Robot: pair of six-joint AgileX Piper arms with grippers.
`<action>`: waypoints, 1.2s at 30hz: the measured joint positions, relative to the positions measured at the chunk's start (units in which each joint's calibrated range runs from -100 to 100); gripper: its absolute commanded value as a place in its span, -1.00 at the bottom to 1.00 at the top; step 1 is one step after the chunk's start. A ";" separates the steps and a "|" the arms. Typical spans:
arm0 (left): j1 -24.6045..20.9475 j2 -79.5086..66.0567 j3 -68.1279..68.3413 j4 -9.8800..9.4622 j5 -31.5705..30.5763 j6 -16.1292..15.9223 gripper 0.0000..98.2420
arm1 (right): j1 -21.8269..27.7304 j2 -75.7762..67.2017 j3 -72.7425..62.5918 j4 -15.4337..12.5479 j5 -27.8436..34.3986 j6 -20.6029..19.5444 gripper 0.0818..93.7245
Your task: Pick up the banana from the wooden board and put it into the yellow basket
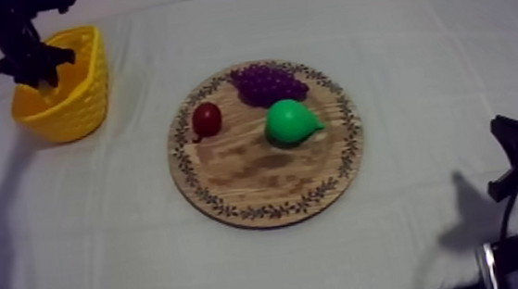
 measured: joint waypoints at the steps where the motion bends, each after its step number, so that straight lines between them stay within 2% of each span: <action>1: -0.01 0.50 -0.43 0.08 -0.18 0.15 -0.59 | 0.00 0.00 0.00 0.00 0.00 0.00 -0.99; 7: -0.58 4.33 -2.84 1.91 -2.13 0.11 -0.53 | 0.00 0.00 0.00 0.00 0.00 0.00 -0.99; 17: -1.79 4.89 -0.06 3.34 -6.77 -0.57 -0.18 | 0.00 0.00 0.00 0.00 0.07 0.00 -0.99; 22: -3.02 2.64 3.81 4.06 -11.30 -0.52 -0.20 | 0.00 0.00 0.00 0.00 0.06 0.00 -0.99; 28: -4.13 0.16 8.60 5.06 -15.86 -1.65 -0.09 | 0.00 0.00 0.00 0.00 -0.01 0.00 -0.99; 31: -4.56 -1.46 10.34 6.07 -17.48 -2.87 -0.24 | 0.00 0.00 0.00 0.00 -0.01 0.00 -0.99; 36: -3.37 -7.02 15.42 6.91 -23.24 -4.72 -0.72 | 0.00 0.00 0.00 0.00 -0.01 0.00 -0.99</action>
